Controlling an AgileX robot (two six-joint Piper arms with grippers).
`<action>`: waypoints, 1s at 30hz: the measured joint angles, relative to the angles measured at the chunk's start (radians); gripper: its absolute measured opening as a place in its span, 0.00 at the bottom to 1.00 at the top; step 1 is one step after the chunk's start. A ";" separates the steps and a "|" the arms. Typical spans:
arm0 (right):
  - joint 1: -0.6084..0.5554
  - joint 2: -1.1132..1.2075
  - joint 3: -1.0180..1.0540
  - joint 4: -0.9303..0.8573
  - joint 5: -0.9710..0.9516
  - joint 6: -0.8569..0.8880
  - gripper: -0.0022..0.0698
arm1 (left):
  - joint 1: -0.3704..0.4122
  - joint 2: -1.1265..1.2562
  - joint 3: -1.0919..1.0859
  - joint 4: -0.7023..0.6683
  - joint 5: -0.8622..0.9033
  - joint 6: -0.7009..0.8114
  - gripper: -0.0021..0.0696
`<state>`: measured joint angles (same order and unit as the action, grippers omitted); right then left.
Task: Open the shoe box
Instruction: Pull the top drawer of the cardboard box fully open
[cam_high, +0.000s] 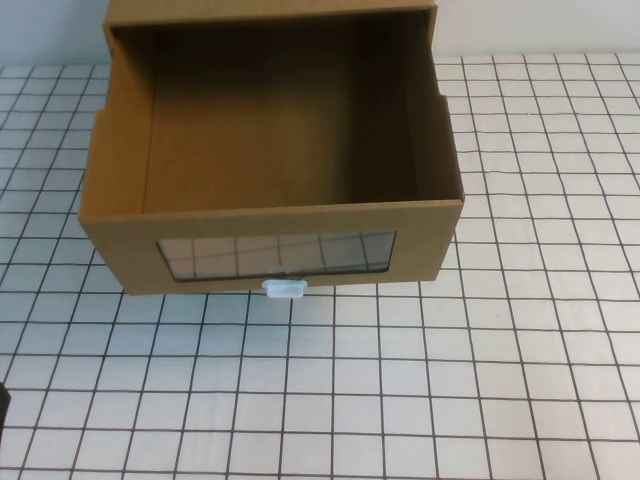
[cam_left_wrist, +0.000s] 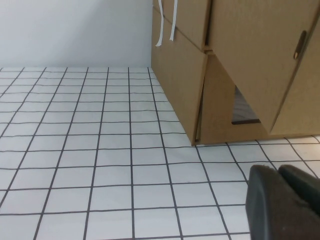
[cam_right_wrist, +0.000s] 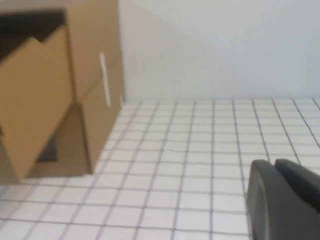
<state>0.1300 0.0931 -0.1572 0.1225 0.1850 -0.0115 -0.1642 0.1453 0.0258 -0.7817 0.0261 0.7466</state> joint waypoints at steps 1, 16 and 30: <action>-0.031 -0.006 0.027 -0.005 0.000 0.000 0.01 | 0.000 0.000 0.000 0.000 0.000 0.000 0.03; -0.130 -0.100 0.181 -0.013 0.193 -0.005 0.01 | 0.000 0.000 0.000 0.000 0.002 0.000 0.03; -0.130 -0.100 0.181 -0.013 0.195 -0.008 0.01 | 0.000 0.000 0.000 0.000 0.002 0.000 0.03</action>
<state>0.0000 -0.0073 0.0234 0.1093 0.3799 -0.0193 -0.1642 0.1453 0.0258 -0.7817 0.0281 0.7466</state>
